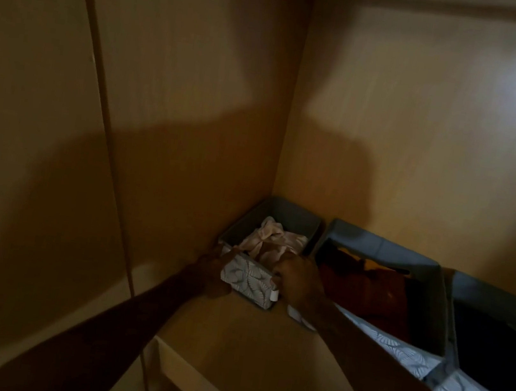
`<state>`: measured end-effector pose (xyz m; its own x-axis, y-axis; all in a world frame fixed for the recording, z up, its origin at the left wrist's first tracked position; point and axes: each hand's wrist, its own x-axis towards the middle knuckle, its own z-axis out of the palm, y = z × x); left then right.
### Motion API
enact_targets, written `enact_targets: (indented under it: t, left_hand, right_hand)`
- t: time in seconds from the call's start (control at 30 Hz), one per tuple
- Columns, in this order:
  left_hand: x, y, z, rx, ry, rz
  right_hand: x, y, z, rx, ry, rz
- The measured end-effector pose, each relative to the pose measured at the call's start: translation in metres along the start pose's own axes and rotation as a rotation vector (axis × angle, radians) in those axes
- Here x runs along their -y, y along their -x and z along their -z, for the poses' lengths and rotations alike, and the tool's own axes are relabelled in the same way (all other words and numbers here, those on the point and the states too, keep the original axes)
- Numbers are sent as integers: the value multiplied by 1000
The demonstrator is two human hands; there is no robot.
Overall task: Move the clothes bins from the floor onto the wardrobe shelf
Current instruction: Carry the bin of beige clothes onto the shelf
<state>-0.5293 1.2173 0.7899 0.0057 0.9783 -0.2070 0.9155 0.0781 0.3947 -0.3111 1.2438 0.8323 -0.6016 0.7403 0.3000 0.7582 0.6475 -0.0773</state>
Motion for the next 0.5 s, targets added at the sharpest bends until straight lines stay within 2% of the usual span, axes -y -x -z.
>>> enact_targets:
  t: [0.17, 0.4, 0.5]
  left_hand:
    - [-3, -13, -1, 0, 13, -17]
    - [-3, -29, -4, 7, 77, -12]
    - [-5, -25, -5, -16, 151, -25]
  right_hand:
    - [-16, -13, -14, 98, 45, -128]
    - [-30, -16, -19, 12, 25, -148]
    - [-30, -15, -22, 32, -1, -129]
